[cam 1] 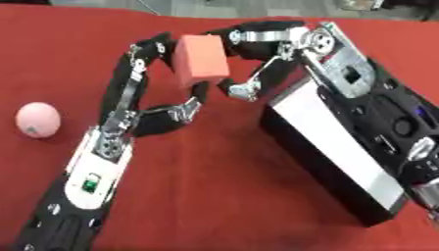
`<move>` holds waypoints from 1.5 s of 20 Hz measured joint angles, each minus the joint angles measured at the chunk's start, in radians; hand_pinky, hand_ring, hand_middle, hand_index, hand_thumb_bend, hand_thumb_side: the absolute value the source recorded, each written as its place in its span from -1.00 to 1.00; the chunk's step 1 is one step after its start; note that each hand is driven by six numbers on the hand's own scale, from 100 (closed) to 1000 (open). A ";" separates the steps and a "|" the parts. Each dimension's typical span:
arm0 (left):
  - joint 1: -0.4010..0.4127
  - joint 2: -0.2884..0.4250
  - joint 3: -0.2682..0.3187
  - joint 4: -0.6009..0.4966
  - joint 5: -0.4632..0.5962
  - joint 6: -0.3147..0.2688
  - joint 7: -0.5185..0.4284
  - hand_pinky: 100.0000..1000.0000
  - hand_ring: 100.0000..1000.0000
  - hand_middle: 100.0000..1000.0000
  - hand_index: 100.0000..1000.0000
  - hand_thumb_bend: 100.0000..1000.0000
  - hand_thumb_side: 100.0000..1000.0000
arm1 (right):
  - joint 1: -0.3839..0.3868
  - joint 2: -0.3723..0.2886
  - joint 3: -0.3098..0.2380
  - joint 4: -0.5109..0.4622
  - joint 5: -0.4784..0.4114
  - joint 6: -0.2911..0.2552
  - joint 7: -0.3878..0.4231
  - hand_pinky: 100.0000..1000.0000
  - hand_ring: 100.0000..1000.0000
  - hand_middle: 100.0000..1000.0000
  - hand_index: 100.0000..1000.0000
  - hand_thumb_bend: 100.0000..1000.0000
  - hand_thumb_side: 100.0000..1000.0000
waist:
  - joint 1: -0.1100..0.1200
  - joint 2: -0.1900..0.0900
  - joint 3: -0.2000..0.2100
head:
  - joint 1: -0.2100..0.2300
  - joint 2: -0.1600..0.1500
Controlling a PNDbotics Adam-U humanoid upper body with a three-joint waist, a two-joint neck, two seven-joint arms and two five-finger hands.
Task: Pick up the objects with one hand, pass them to the other hand, and then place them into the box on the other side of the table.
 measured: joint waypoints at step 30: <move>0.000 -0.011 0.004 0.005 0.031 0.069 0.038 0.88 0.12 -0.26 0.06 -1.00 -0.33 | 0.020 -0.021 0.034 0.000 -0.028 -0.038 -0.039 1.00 1.00 1.00 1.00 -1.00 -0.72 | 0.000 0.000 -0.006 | -0.001 0.000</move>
